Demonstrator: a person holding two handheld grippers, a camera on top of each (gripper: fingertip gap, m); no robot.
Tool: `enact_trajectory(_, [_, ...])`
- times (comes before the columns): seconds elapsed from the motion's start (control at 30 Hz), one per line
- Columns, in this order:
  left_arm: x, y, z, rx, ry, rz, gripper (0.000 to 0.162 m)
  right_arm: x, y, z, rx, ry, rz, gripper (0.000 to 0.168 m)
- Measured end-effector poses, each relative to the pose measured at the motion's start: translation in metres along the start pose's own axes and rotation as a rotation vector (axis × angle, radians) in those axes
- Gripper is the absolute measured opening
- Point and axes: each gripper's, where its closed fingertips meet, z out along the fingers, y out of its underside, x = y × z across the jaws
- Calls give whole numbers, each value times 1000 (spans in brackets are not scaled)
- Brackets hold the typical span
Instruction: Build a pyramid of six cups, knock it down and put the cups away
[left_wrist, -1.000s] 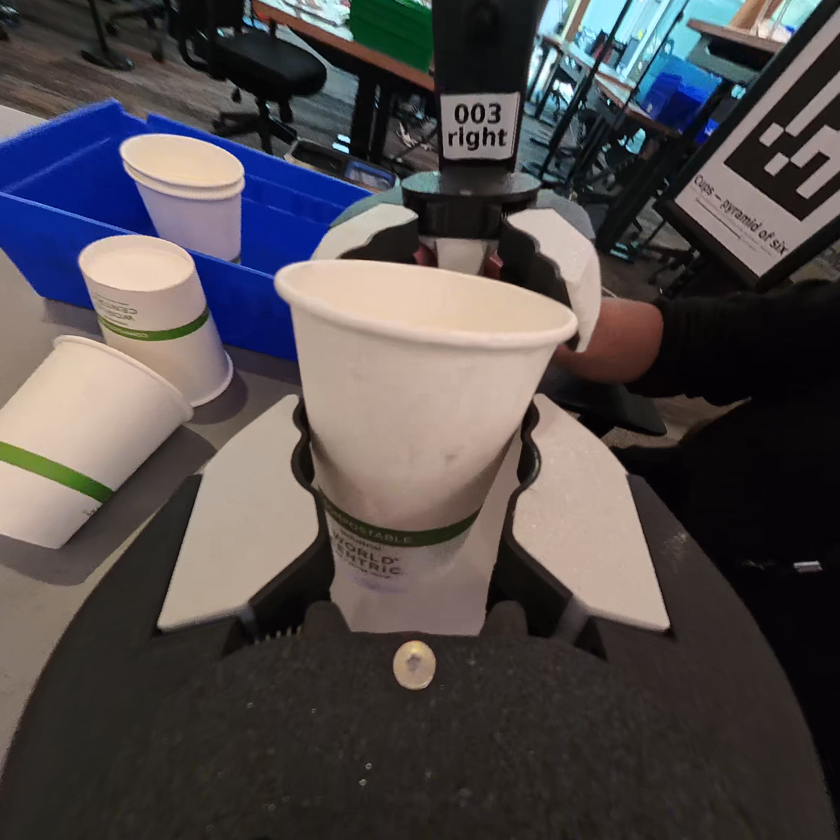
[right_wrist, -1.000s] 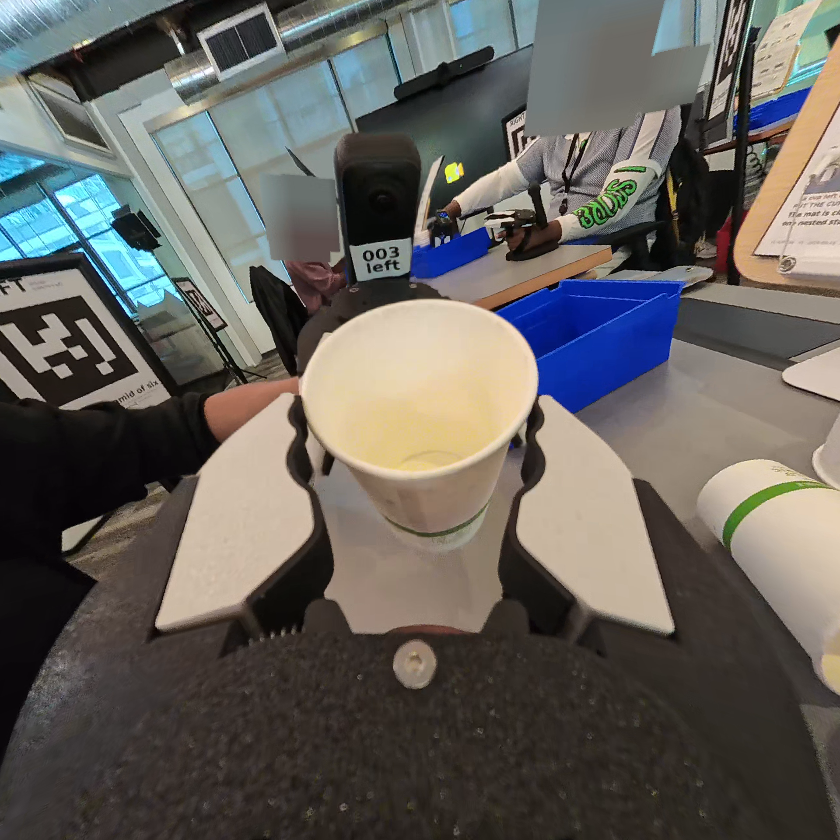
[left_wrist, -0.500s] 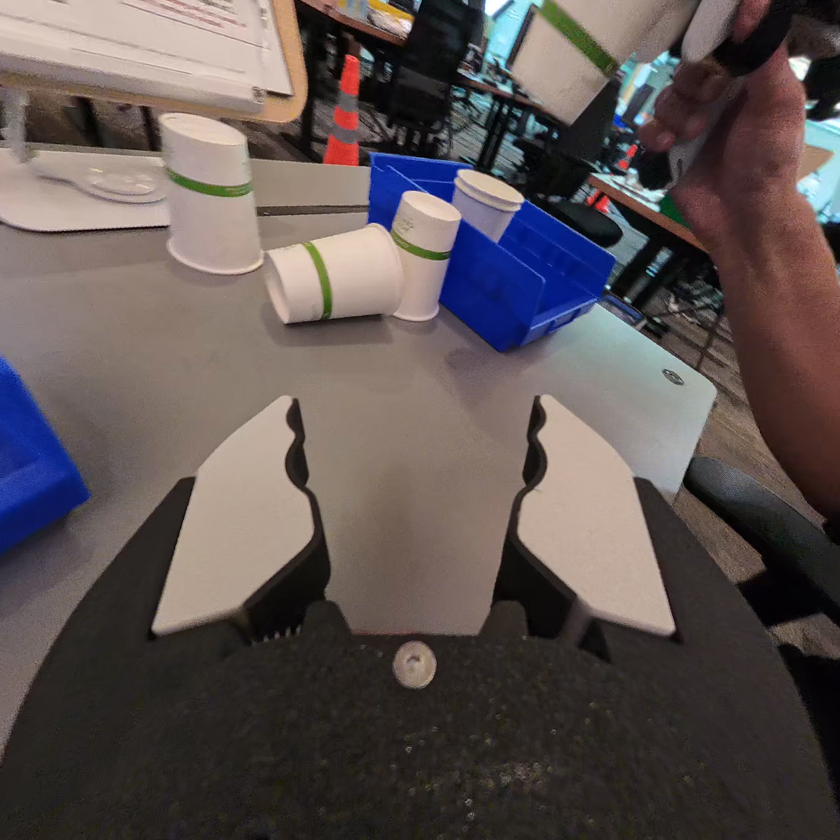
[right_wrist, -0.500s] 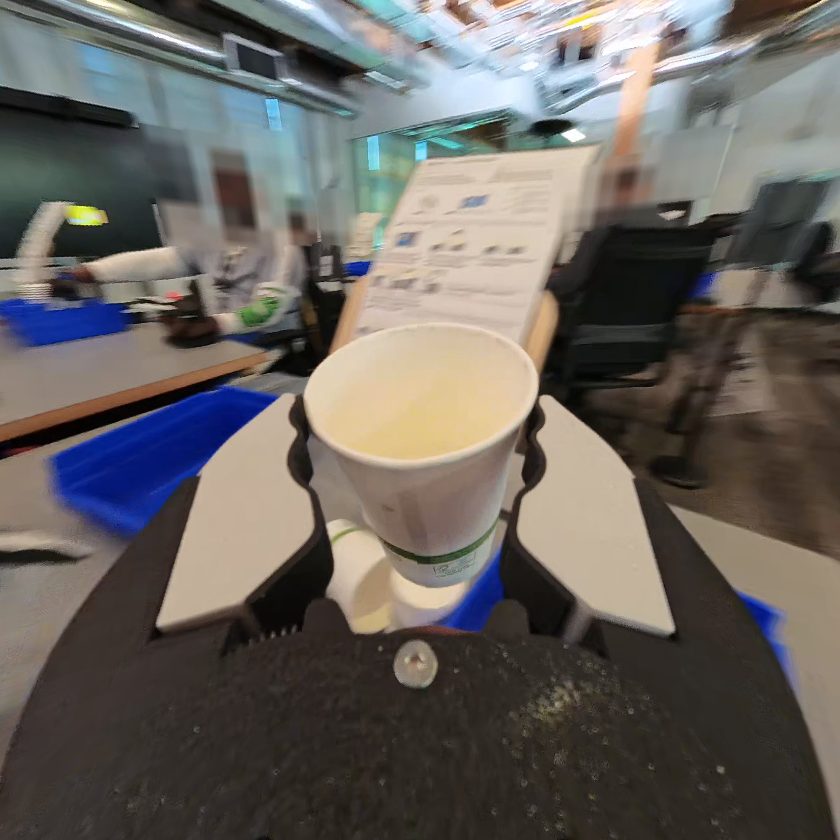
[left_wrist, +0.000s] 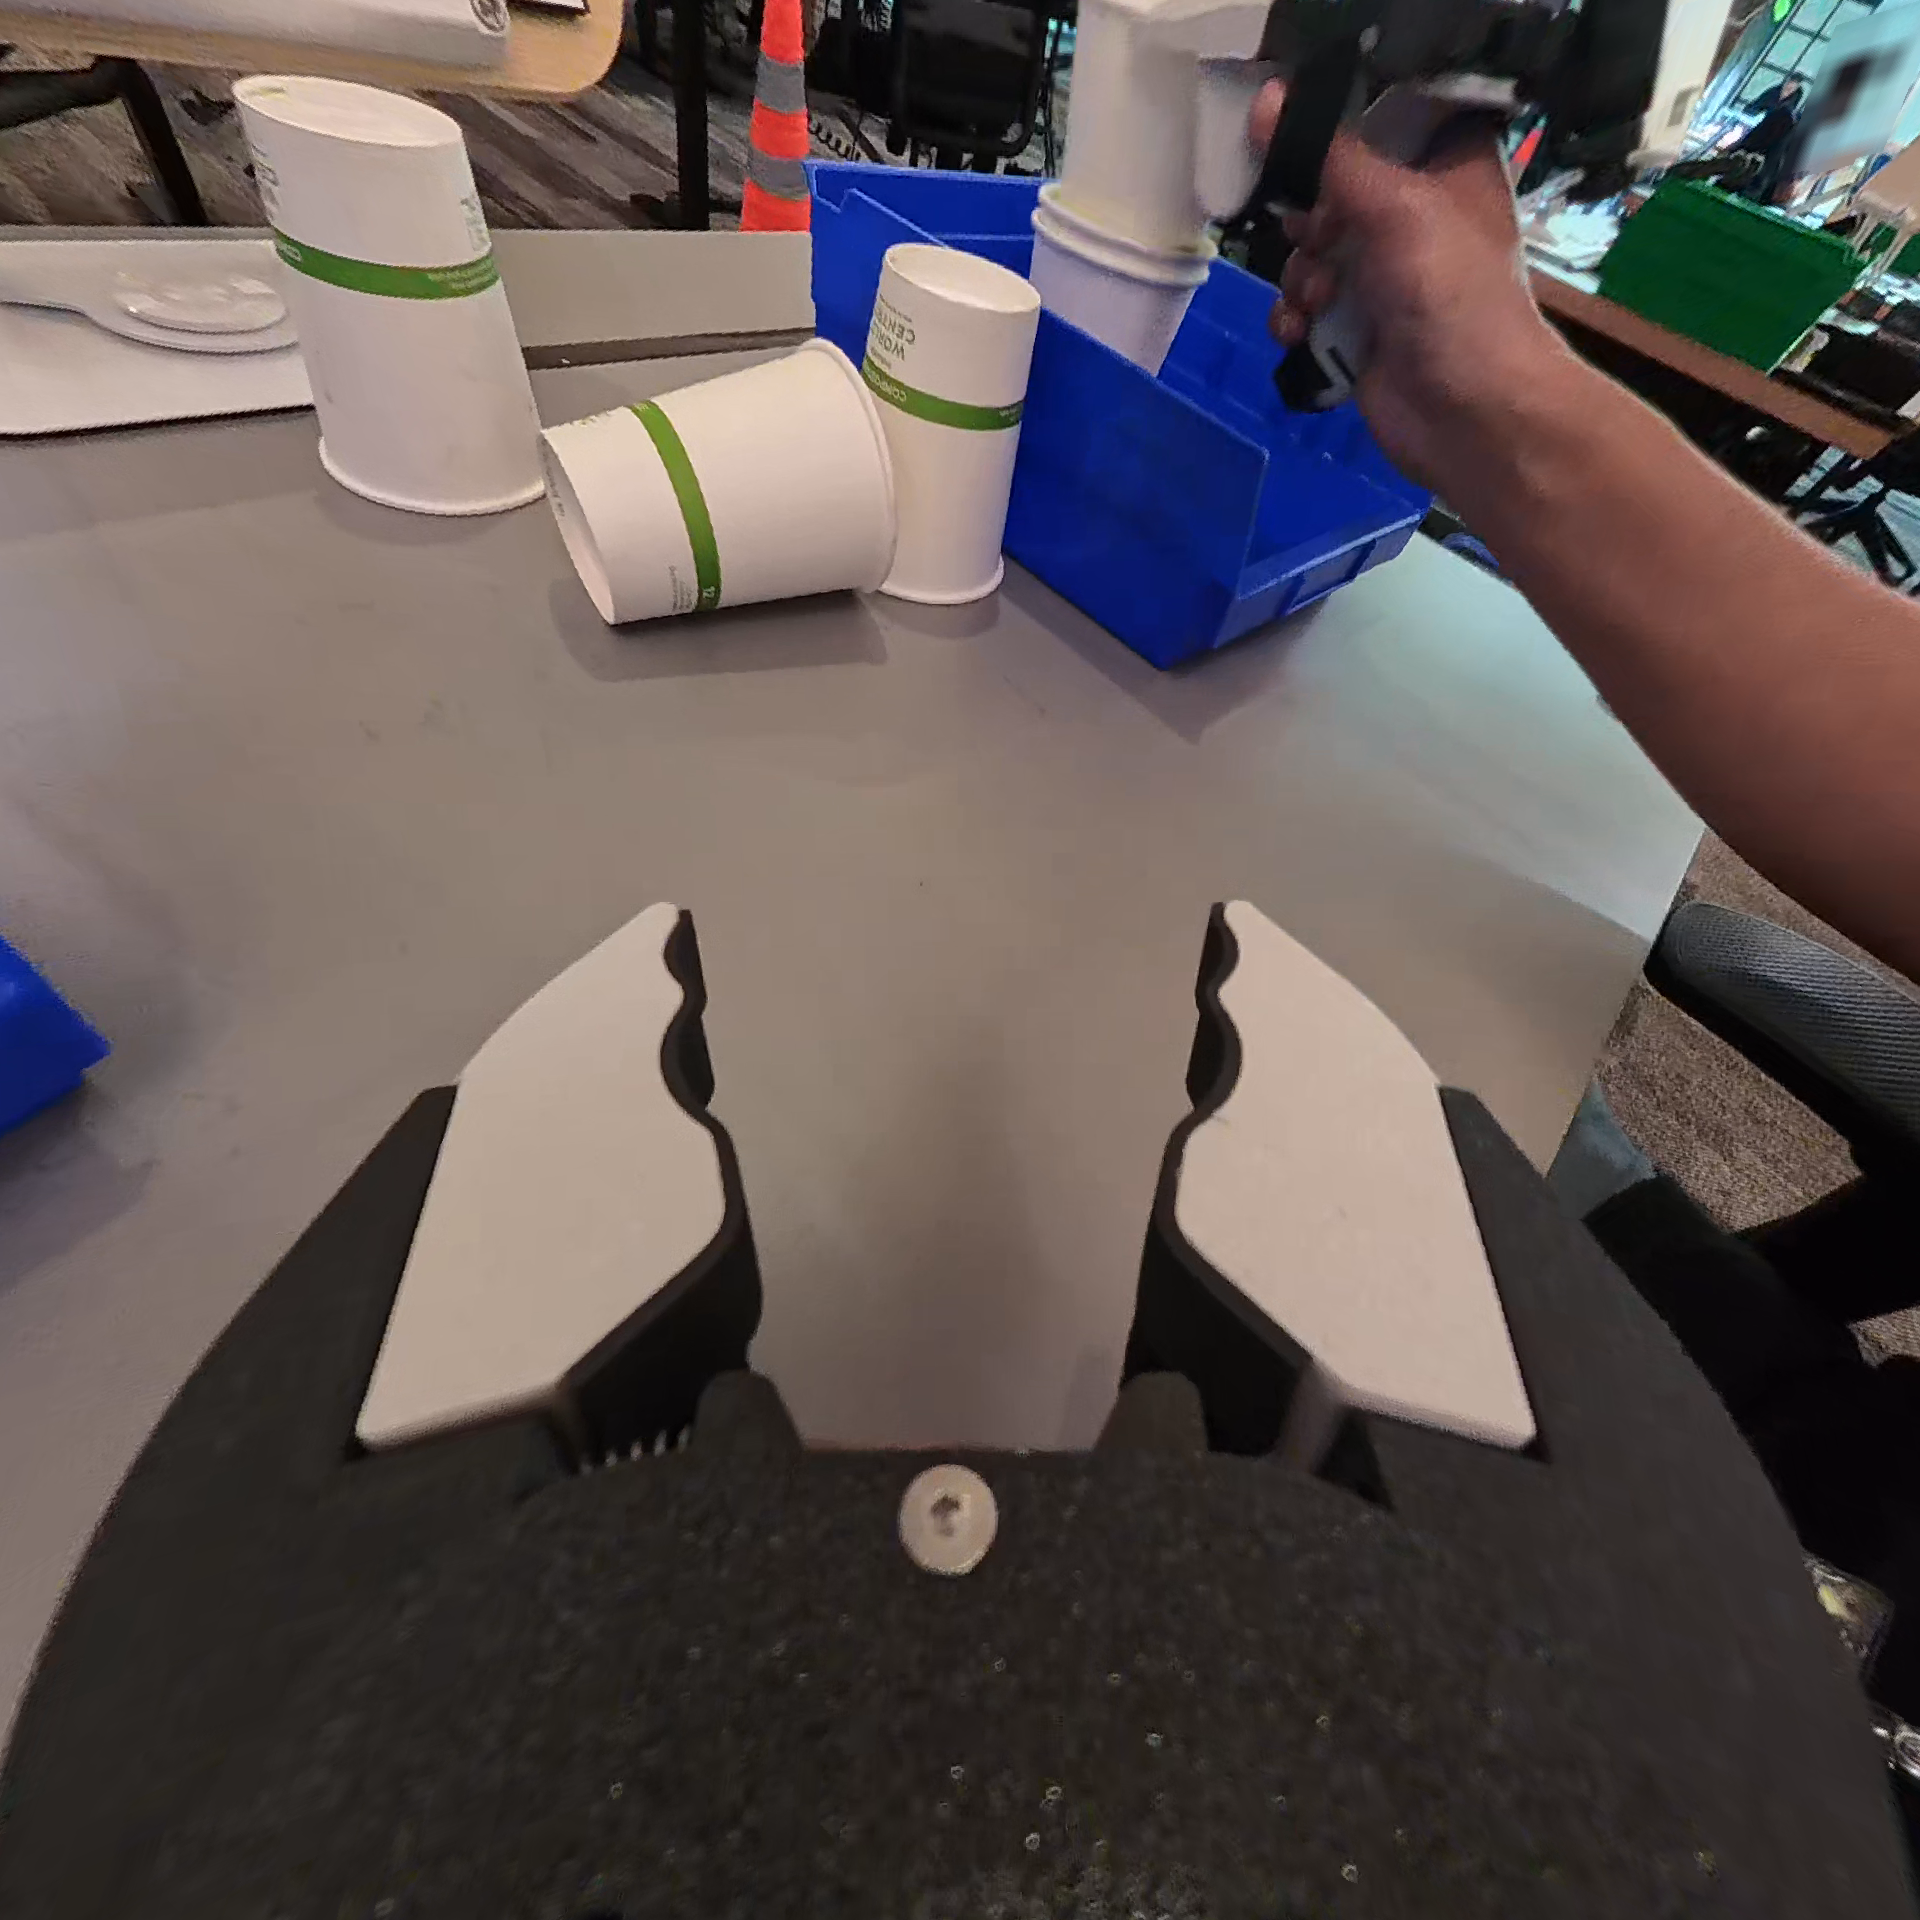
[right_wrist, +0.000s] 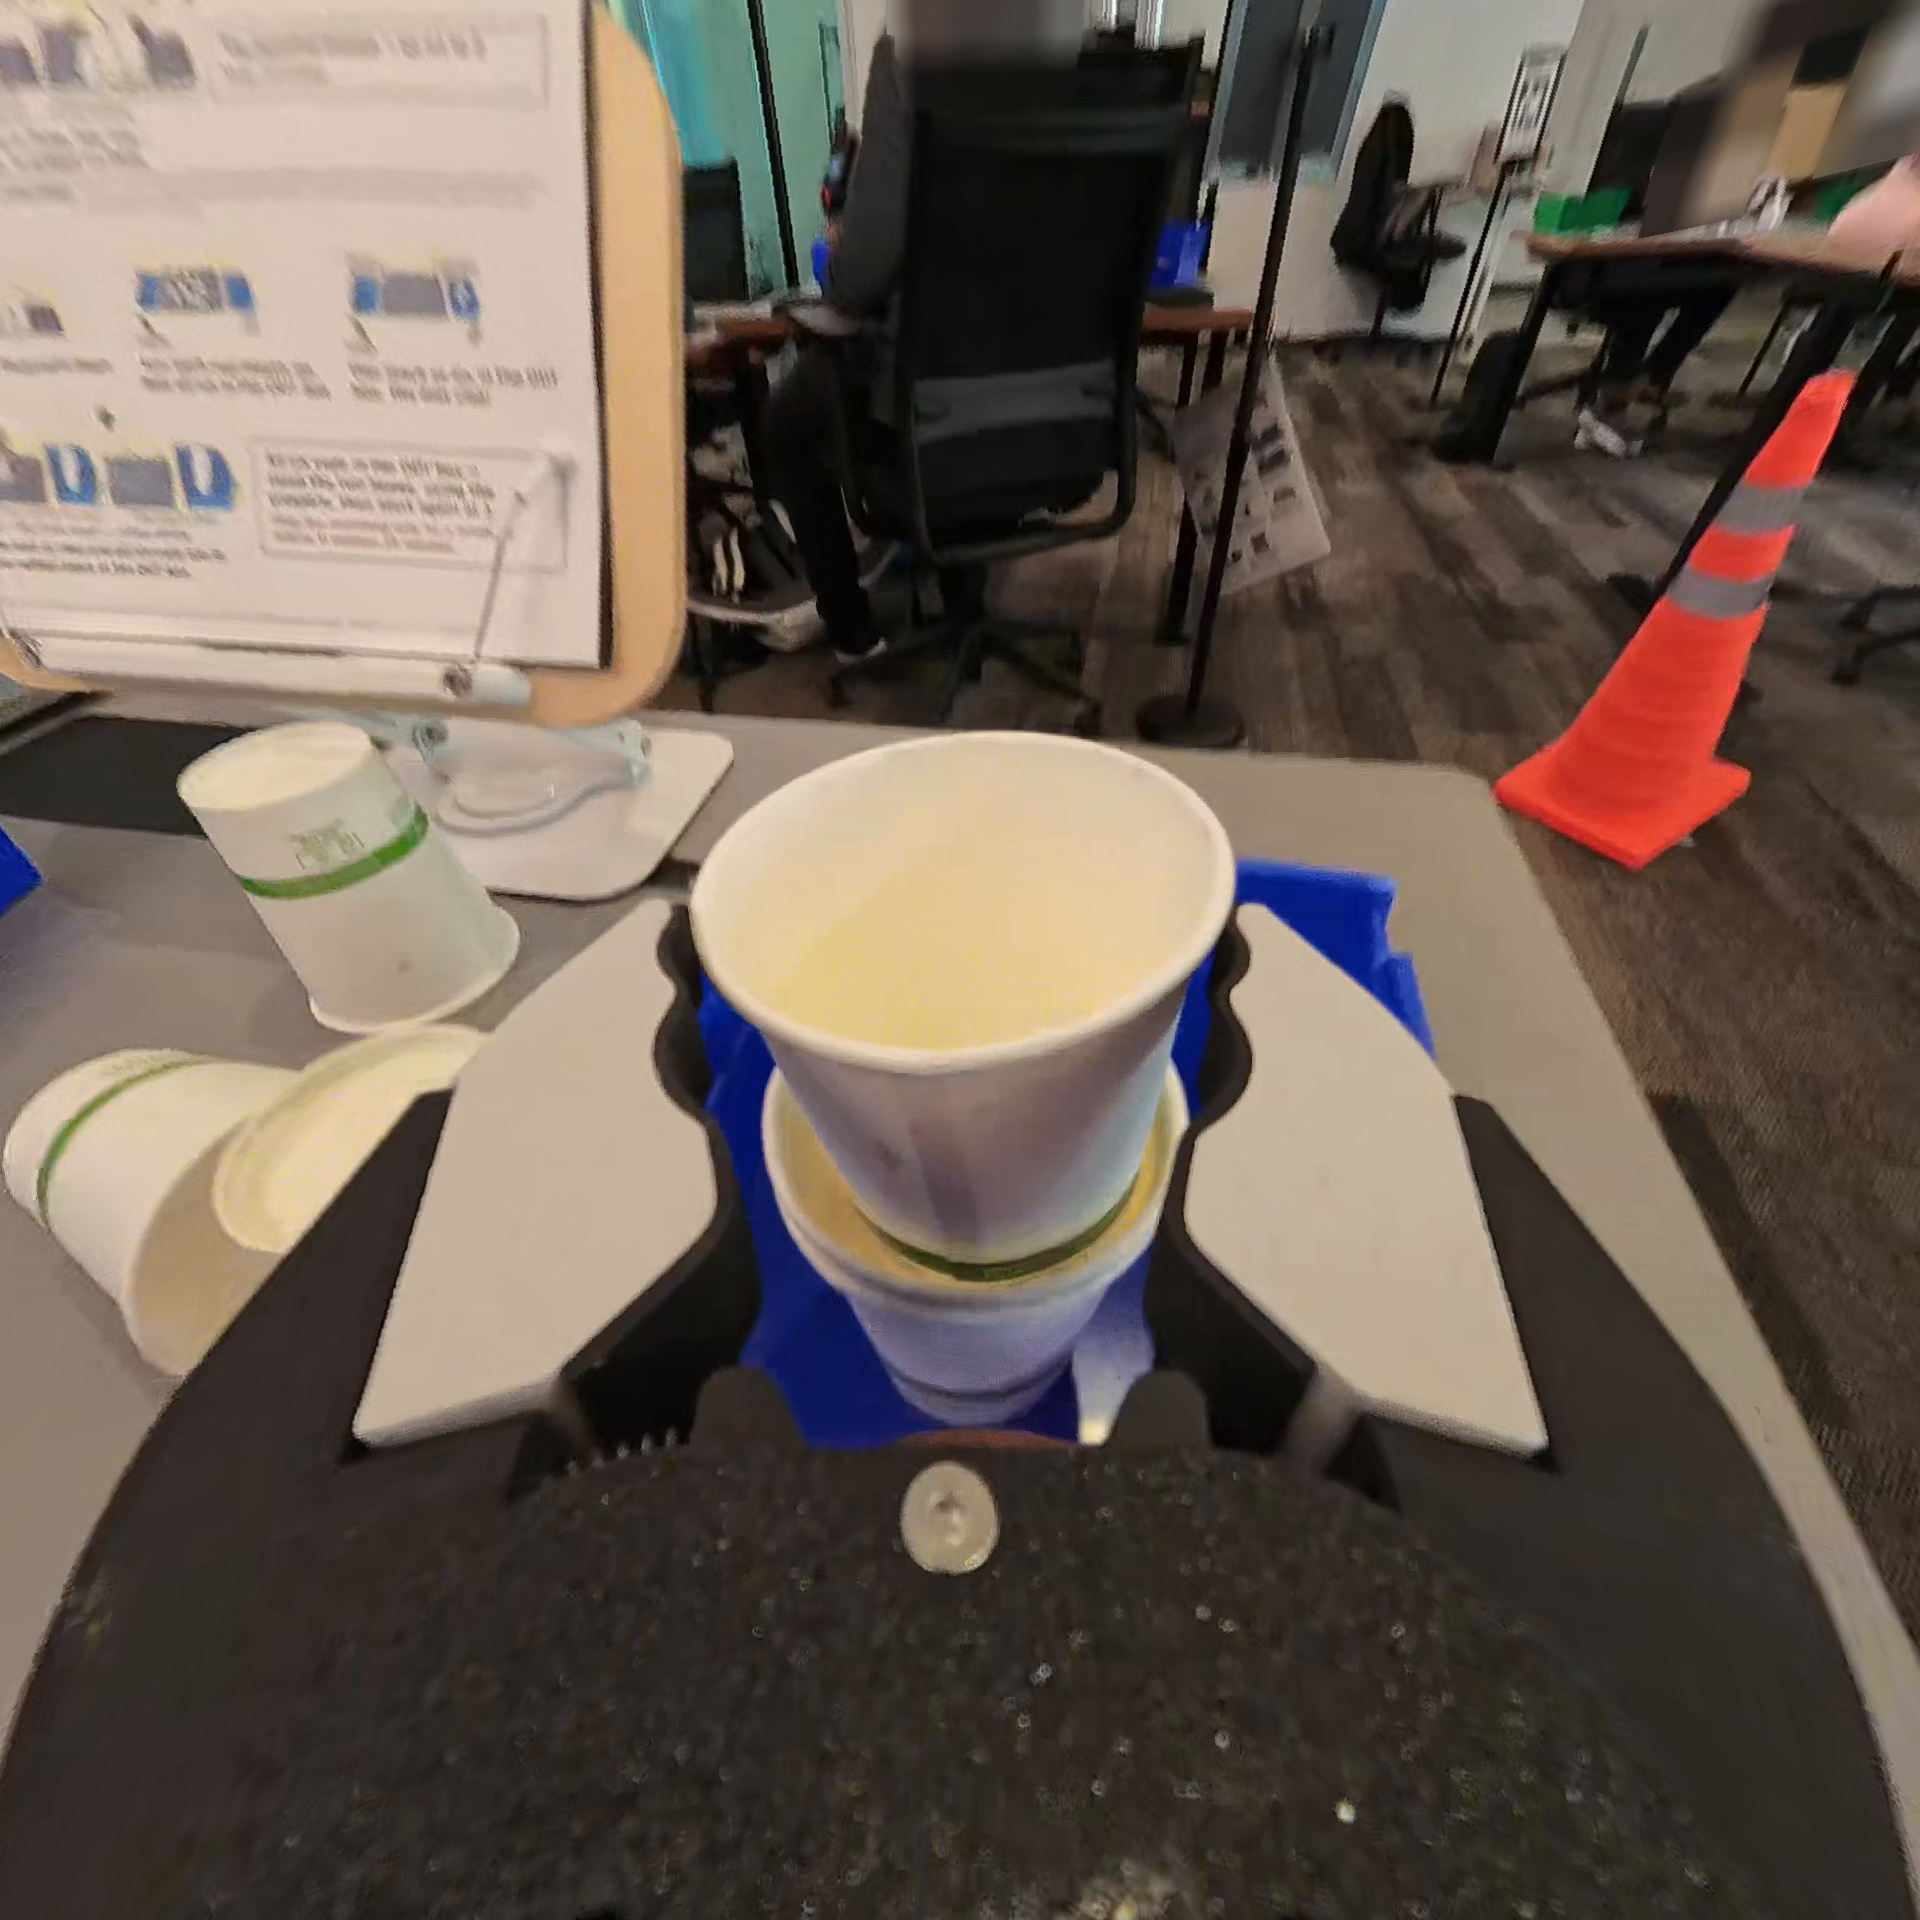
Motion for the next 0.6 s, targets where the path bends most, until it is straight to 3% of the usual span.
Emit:
enact_trajectory(0.33, [-3,10,6,-35,15,-36,92,3,52,-3,-180,-73,90,94])
enact_trajectory(0.5, [-3,13,7,-49,1,8,93,-14,29,-36,-70,-111,29,97])
enact_trajectory(0.6, [-1,14,8,-57,8,19,94,-74,10,-73,41,-248,-56,94])
